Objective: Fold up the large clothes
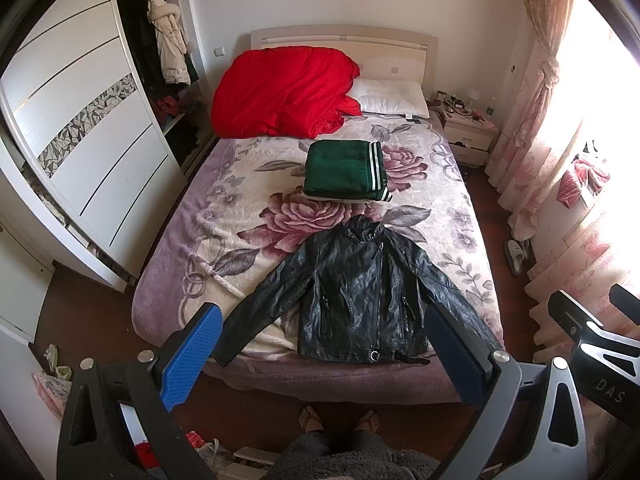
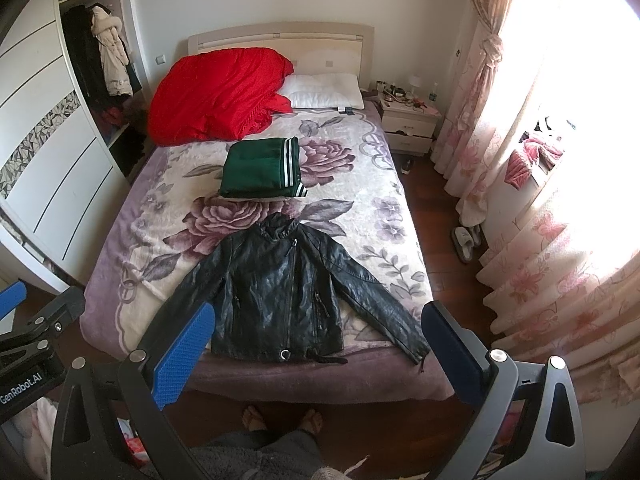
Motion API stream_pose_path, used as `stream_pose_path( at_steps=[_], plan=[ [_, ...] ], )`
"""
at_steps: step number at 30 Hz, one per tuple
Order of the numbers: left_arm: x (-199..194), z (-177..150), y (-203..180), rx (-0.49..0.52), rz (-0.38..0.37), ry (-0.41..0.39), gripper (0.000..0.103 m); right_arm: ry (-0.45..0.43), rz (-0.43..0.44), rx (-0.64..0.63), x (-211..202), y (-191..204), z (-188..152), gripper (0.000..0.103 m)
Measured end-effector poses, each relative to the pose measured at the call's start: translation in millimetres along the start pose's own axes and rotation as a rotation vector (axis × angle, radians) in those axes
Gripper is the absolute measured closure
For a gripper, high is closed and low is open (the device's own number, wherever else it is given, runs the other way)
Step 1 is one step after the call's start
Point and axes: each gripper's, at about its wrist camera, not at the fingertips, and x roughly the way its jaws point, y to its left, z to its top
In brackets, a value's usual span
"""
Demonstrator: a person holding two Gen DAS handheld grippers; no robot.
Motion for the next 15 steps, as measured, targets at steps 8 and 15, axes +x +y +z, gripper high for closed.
stream_pose_path(
  at_steps=[8, 15],
  plan=[
    [-9, 14, 1, 0.000, 0.005, -0.004, 0.000, -0.001, 0.002, 0.000, 0, 0, 1, 0.000],
    [-10, 15, 1, -0.001, 0.001, -0.005, 0.000, -0.004, 0.002, 0.001, -1, 0, 1, 0.000]
  ],
)
